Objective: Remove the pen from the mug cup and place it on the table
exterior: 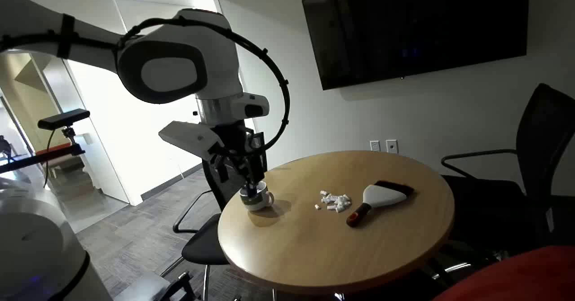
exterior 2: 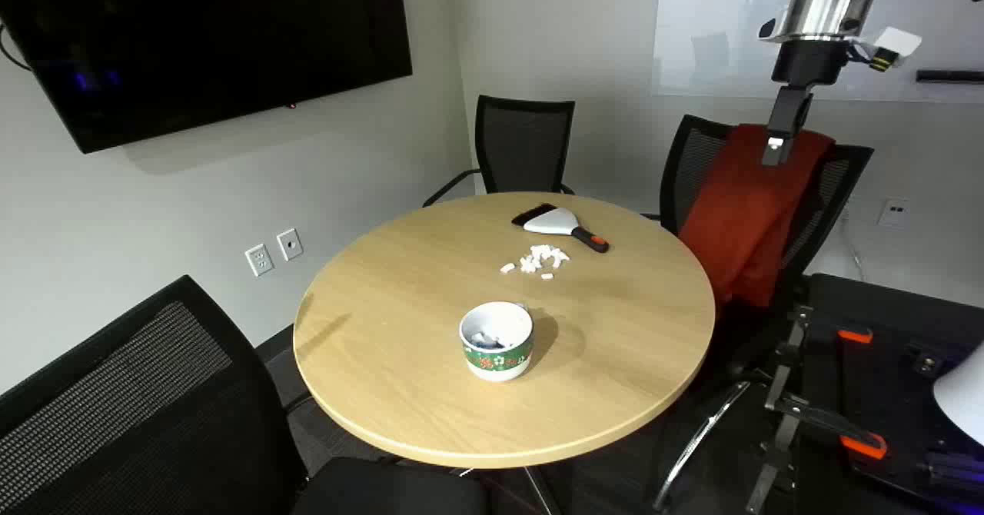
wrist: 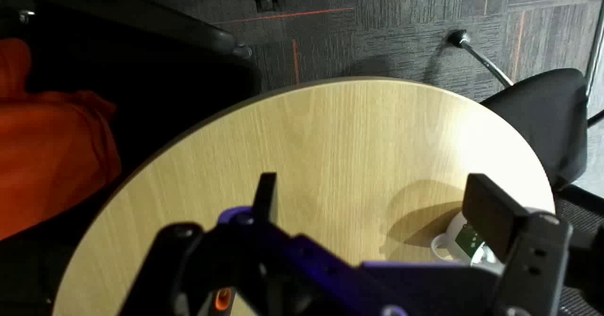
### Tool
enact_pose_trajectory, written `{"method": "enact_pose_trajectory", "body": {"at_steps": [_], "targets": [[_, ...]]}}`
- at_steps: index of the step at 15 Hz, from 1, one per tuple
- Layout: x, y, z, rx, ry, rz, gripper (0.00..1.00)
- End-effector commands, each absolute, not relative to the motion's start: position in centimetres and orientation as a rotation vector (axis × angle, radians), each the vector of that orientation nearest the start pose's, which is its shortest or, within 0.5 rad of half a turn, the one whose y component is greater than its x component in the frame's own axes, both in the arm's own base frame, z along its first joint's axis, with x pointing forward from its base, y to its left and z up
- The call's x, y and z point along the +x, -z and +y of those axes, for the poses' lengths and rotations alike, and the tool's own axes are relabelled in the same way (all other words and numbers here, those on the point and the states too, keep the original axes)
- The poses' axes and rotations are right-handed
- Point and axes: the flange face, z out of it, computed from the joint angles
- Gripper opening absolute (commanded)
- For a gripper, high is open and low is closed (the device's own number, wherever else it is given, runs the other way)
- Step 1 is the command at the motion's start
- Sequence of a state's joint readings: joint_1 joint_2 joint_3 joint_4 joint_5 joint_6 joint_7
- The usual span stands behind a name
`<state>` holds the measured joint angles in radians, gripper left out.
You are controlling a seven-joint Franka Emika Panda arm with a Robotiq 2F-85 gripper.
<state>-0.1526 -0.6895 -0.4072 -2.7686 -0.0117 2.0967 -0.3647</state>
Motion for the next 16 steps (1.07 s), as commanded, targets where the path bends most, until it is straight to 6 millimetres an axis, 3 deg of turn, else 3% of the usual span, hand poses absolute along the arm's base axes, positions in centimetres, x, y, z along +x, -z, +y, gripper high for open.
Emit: {"method": "enact_pose_trajectory", "body": {"at_steps": [1,6,10,16], "targets": [[28.7,-39.4,-16.6,-2.903,0.114,0.145,1.0],[28.7,-39.4,-16.6,-2.903,0.114,0.145,1.0],[31.2,-41.1,-15.2,-2.951,0.19,-0.178,1.0],[37.1,-43.6,-11.6,-2.919,0.296,-0.682,1.0]]}}
